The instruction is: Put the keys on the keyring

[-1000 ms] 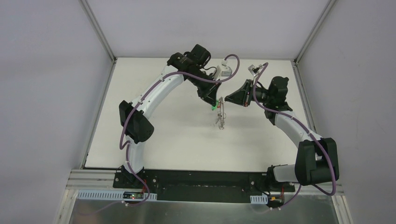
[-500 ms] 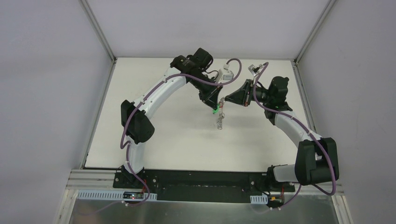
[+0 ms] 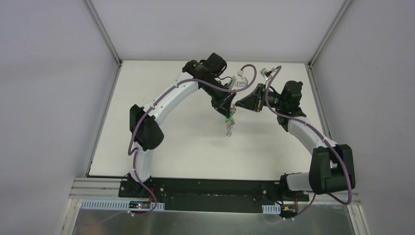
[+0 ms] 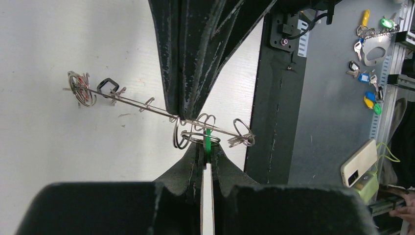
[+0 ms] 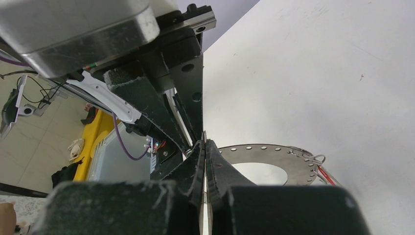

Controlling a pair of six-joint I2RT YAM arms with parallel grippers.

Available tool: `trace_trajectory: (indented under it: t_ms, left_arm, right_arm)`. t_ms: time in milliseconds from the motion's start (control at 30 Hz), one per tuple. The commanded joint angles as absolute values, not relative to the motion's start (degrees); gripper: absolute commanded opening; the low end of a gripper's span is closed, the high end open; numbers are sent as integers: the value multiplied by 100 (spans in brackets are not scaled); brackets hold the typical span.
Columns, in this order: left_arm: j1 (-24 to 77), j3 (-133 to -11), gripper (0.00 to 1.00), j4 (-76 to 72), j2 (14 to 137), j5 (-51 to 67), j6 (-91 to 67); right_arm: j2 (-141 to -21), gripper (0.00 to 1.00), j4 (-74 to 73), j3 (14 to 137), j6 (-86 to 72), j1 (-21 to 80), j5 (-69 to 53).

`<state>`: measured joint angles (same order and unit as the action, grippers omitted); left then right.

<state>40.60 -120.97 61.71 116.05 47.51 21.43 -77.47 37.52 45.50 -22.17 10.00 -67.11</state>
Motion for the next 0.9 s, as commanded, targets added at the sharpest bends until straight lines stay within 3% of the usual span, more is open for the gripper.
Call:
trace_trajectory:
  t_ms: [0,867]
  left_arm:
    - [4122,-12076,0,6254,11628,4901,2132]
    - [3826,-12741,0,6341,11910,4729,2319]
  right_arm:
    - [-7682,0,4210,4579,-2285,976,-6820]
    - [-7734,0,4307,4557,-2384,976,-6839]
